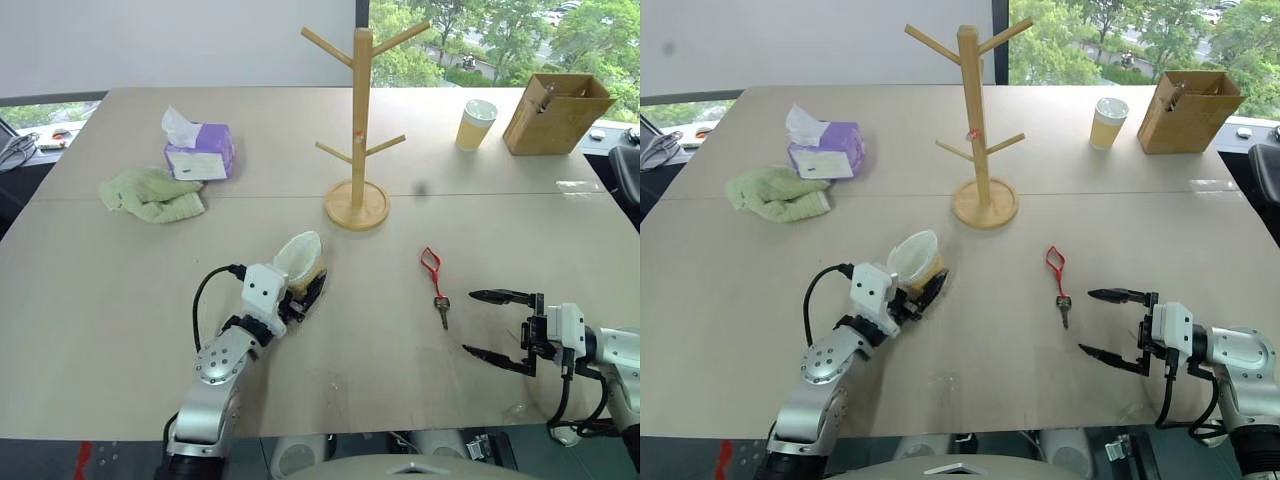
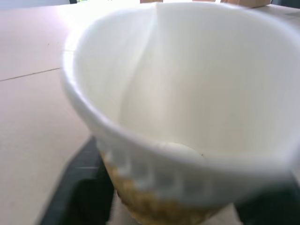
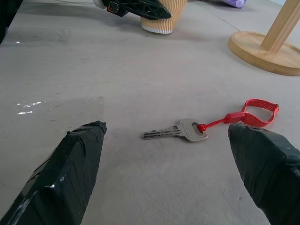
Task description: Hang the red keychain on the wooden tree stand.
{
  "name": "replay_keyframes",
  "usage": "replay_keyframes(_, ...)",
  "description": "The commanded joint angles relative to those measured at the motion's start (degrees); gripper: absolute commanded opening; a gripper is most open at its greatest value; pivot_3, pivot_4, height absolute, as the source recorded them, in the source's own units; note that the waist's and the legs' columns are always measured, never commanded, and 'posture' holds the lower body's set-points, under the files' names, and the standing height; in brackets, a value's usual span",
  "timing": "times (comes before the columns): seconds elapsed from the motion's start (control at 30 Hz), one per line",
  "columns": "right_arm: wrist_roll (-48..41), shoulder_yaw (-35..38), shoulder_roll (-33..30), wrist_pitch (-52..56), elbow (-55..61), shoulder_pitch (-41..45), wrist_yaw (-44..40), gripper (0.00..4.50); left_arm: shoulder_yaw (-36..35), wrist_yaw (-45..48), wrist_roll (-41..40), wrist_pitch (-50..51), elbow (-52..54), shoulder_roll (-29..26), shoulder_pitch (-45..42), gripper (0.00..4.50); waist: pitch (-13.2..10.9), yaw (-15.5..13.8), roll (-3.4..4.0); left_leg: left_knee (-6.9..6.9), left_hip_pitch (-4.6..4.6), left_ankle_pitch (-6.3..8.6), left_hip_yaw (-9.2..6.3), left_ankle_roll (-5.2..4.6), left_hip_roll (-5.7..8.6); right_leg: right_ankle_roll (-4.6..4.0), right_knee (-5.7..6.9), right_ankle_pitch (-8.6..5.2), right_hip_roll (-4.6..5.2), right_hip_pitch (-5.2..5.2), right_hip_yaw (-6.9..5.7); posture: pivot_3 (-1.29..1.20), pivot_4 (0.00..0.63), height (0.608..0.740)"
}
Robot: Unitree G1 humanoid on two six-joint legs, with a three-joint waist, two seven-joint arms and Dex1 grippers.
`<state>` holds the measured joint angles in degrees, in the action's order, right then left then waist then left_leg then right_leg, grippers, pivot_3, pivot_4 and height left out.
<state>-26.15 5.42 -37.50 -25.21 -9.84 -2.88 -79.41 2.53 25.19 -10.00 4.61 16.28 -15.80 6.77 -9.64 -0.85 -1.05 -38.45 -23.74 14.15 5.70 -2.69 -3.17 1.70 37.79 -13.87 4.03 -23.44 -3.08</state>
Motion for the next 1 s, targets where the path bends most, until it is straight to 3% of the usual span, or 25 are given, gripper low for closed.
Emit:
replay_keyframes(0.03, -0.5, 0.4, 0.1, -0.7, 1.9, -0.1, 0.2, 4.5, -0.2, -0.7, 0.1, -1.3, 0.4, 0.6, -0.8, 1.9, 0.0, 0.0, 0.0, 0.0, 0.0, 0.0, 0.0, 0.0, 0.0, 0.0, 0.0, 0.0, 0.0, 0.0, 0.0, 0.0, 0.15, 0.74)
replay_keyframes(0.2, -0.5, 0.5, 0.1, -0.8, 1.8, 0.1, 0.3, 4.5, -5.2, -6.9, 0.3, -1.3, 1.9, 2.8, -2.0, 1.9, 0.0, 0.0, 0.0, 0.0, 0.0, 0.0, -0.01, 0.0, 0.0, 0.0, 0.0, 0.0, 0.0, 0.0, 0.0, 0.0, 0.15, 0.74)
replay_keyframes(0.33, -0.4, 0.3, 0.2, -1.0, 1.2, 0.7, 0.1, 4.5, -12.8, -17.4, -0.1, 0.9, 5.0, 7.0, -5.4, 1.9, 0.0, 0.0, -0.02, -0.01, -0.01, 0.0, -0.02, 0.0, -0.01, 0.01, 0.0, 0.01, 0.0, 0.01, 0.0, 0.0, 0.15, 0.74)
replay_keyframes(0.57, 0.0, 0.1, 0.5, -1.1, -0.1, 2.3, -0.2, 4.5, -24.6, -31.5, 0.7, 5.6, 7.2, 9.5, -10.1, 1.9, 0.0, 0.0, -0.04, -0.02, -0.01, -0.01, -0.03, 0.01, 0.01, 0.02, 0.02, 0.01, -0.01, 0.02, -0.01, 0.0, 0.15, 0.74)
replay_keyframes(0.77, 0.4, -0.7, 1.1, -1.2, -1.4, 4.0, -0.6, 4.5, -34.3, -39.7, 1.1, 9.3, 2.3, 7.0, -13.8, 1.9, 0.0, 0.0, -0.07, -0.03, 0.01, -0.02, -0.02, 0.02, 0.02, 0.02, 0.05, 0.02, -0.01, 0.02, -0.02, 0.0, 0.15, 0.74)
replay_keyframes(1.0, 0.5, -1.1, 1.5, -1.2, -2.4, 5.6, -1.1, 4.5, -40.9, -42.8, 1.2, 11.0, -7.9, -0.6, -18.0, 1.9, 0.0, 0.0, -0.13, -0.05, 0.0, -0.15, -0.03, 0.25, 0.02, 0.02, 0.06, 0.02, -0.01, 0.03, -0.06, 0.0, 0.15, 0.74)
